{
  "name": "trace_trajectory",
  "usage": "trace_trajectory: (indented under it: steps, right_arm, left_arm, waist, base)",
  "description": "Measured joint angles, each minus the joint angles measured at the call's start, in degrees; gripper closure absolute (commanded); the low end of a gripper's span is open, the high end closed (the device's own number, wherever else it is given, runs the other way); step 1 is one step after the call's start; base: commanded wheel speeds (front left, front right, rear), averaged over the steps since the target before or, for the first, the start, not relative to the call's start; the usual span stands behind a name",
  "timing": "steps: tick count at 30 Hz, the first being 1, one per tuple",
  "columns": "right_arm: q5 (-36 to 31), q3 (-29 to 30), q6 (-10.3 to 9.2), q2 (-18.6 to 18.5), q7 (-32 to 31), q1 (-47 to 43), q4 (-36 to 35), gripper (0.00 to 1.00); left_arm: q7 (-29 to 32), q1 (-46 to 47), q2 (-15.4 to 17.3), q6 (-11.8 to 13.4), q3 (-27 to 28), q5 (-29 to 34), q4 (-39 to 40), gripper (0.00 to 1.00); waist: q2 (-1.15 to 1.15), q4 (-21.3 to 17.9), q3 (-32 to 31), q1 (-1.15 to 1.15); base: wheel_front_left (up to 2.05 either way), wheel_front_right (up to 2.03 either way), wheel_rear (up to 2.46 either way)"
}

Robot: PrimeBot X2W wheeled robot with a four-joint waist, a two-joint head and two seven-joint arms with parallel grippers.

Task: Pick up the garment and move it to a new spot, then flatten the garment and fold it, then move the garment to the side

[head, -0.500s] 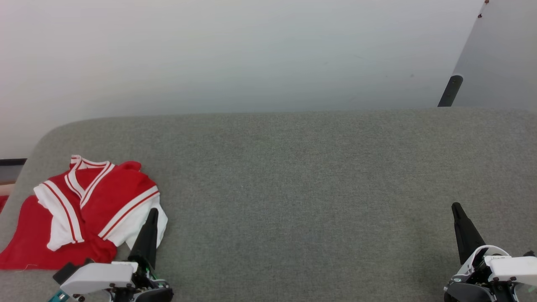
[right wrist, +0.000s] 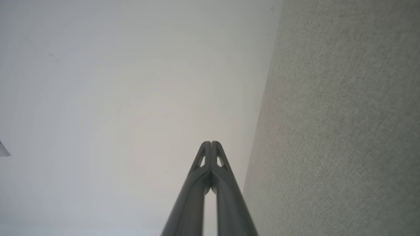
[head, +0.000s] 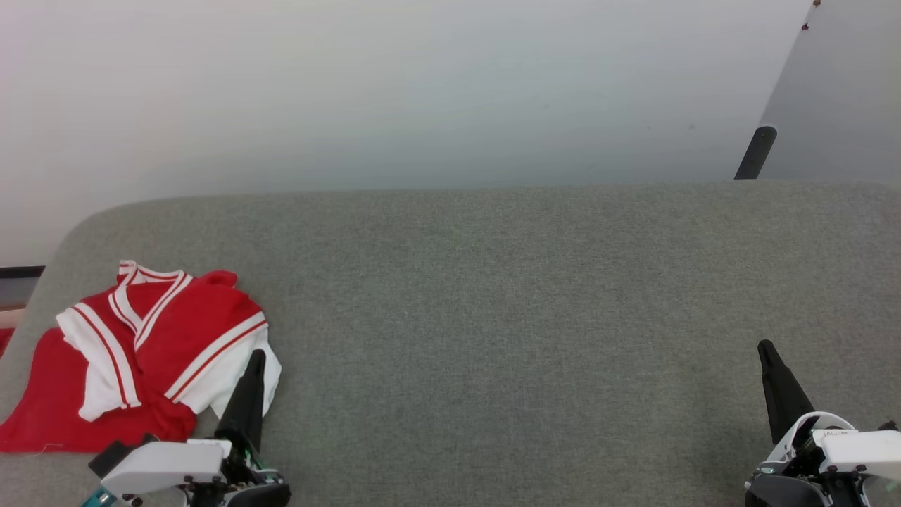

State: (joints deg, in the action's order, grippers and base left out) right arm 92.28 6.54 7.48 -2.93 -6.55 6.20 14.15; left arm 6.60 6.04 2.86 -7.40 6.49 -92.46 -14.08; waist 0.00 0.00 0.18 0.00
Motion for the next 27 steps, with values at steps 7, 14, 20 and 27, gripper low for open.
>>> trace_trajectory:
  steps: [7,14,20,27]
  right_arm:
    - [-0.01,-0.03,-0.02,0.35,0.0,-2.3,3.08,0.0]
    - [-0.15,-0.89,-0.02,0.29,0.89,-1.49,3.86,0.0]
    - [-1.83,-2.45,-0.02,-0.38,2.21,0.54,4.47,0.0]
    - [-5.65,-5.46,-0.02,-1.94,4.37,2.81,5.32,0.0]
  left_arm:
    - [-0.09,-2.81,-0.73,0.03,-0.18,0.0,-2.92,0.0]
    - [-1.47,-2.52,-0.53,0.09,-0.12,0.85,-2.57,0.0]
    - [-3.34,-1.66,0.9,0.09,-0.67,4.44,-2.02,0.0]
    - [-5.49,-1.18,2.38,0.31,-1.78,10.88,-1.97,0.0]
  waist:
    - [0.0,0.0,0.0,0.0]
    - [0.0,0.05,0.02,0.0]
    - [0.0,0.07,0.05,0.0]
    - [0.0,0.09,0.11,0.0]
  base:
    - [0.0,0.0,0.0]
    - [0.0,0.0,0.0]
    - [0.0,0.0,0.0]
    - [0.0,0.0,0.0]
